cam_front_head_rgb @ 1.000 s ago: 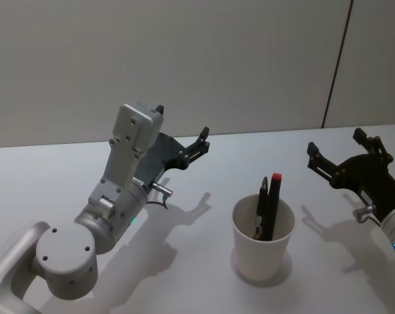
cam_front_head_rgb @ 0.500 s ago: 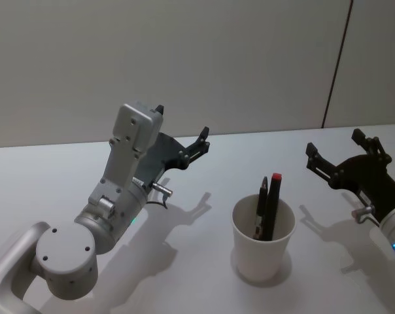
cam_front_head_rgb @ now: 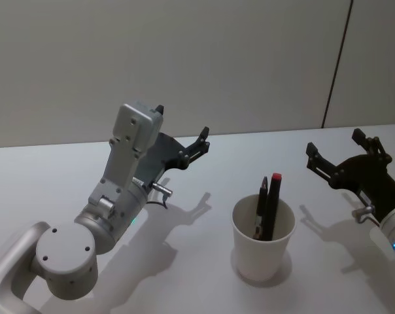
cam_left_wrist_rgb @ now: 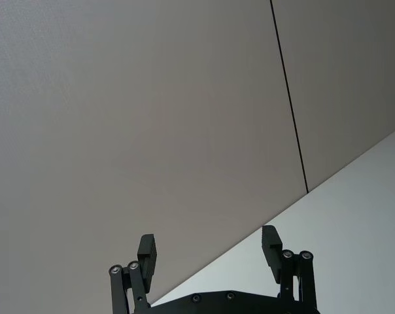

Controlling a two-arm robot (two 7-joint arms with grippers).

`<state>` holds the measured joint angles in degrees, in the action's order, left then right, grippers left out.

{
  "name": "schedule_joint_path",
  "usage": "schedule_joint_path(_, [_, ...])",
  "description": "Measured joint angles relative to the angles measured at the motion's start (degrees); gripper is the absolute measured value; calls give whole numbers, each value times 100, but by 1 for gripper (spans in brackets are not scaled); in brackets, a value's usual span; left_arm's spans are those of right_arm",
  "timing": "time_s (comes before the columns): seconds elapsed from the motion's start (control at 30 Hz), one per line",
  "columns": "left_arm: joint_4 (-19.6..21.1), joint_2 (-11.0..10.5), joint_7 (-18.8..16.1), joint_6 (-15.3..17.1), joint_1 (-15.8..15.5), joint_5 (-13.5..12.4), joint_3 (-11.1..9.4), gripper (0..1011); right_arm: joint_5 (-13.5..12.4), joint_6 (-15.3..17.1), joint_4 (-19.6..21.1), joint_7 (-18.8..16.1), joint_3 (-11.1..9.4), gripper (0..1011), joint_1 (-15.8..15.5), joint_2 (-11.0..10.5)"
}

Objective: Place the pen into the pen holder.

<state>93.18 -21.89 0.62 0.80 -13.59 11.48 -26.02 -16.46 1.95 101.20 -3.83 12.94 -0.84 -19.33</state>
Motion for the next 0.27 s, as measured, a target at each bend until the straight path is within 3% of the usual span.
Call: schedule_joint_path(0.27, [0, -1, 0, 0, 0, 0, 0, 1004, 0, 0, 3, 0, 0, 1001, 0, 0])
